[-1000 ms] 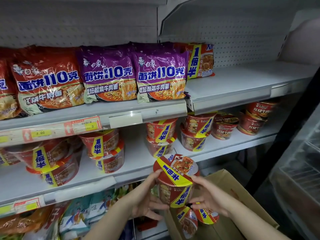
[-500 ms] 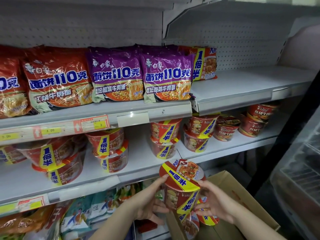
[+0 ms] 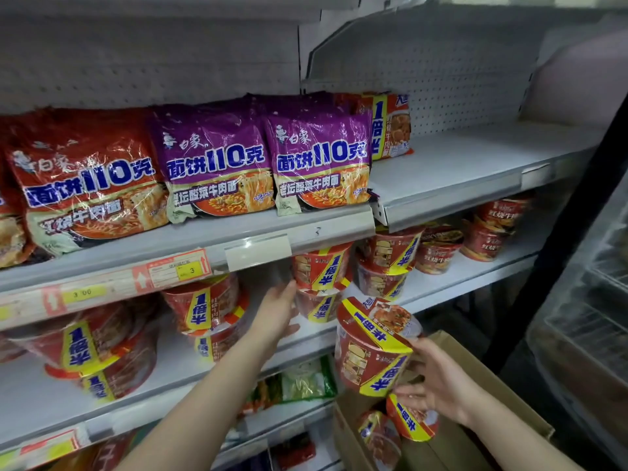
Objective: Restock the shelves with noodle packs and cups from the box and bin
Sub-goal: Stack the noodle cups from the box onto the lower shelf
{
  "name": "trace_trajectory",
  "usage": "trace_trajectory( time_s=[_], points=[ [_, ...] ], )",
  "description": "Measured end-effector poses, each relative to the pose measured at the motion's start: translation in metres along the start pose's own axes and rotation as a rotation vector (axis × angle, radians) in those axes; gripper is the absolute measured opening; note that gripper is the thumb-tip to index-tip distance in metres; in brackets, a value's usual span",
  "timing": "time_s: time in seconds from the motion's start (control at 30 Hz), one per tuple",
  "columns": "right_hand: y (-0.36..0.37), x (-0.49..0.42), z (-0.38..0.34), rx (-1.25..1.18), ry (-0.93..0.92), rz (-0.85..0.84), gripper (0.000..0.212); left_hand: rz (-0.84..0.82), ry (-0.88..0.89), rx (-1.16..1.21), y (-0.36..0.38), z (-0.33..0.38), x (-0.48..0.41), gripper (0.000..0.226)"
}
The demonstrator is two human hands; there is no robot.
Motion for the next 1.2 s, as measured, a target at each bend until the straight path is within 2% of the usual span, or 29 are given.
trace_trajectory(
  time_s=[0.1, 0.2, 0.27, 0.37, 0.47, 0.57, 0.7, 0.8, 0.93, 1.2],
  points=[
    [-0.002, -0.001, -0.006, -0.011, -0.030, 0.029, 0.069, 0.020, 0.106, 0.028, 0.006, 0.027, -0.023, 0.053],
    [-0.006, -0.002, -0.013, 0.007, -0.051, 0.048, 0.087, -0.053, 0.054, 0.096, 0.021, 0.031, -0.041, 0.075],
    [-0.010, -0.003, -0.014, 0.012, -0.052, 0.055, 0.090, -0.099, 0.019, 0.108, 0.032, 0.036, -0.043, 0.077],
    [-0.017, -0.004, -0.013, 0.014, -0.043, 0.077, 0.094, -0.116, -0.039, 0.185, 0.043, 0.038, -0.046, 0.066],
    [-0.024, -0.004, -0.010, 0.019, -0.020, 0.096, 0.103, -0.050, -0.051, 0.284, 0.046, 0.034, -0.056, 0.057],
    [-0.032, -0.002, -0.009, -0.023, -0.016, 0.109, 0.094, -0.005, -0.010, 0.324, 0.050, 0.037, -0.059, 0.042],
    [-0.041, -0.001, -0.008, -0.060, -0.025, 0.119, 0.093, 0.007, 0.080, 0.361, 0.051, 0.047, -0.060, 0.025],
    [-0.045, 0.000, -0.010, -0.068, -0.043, 0.114, 0.092, 0.034, 0.096, 0.343, 0.051, 0.050, -0.058, 0.028],
    [-0.046, 0.003, -0.013, -0.053, -0.054, 0.109, 0.101, 0.060, 0.077, 0.346, 0.048, 0.051, -0.049, 0.020],
    [-0.048, 0.014, -0.020, -0.059, -0.079, 0.095, 0.095, 0.026, 0.047, 0.360, 0.038, 0.034, -0.012, 0.028]
  ],
)
Point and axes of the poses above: each hand's wrist, its own x-axis away from the middle knuckle, its own y-axis out of the palm, z = x × y, the point moved 6 cm from there along -x, towards the middle knuckle, and after that the axes turned 5 degrees about y, right-handed, at the moved point
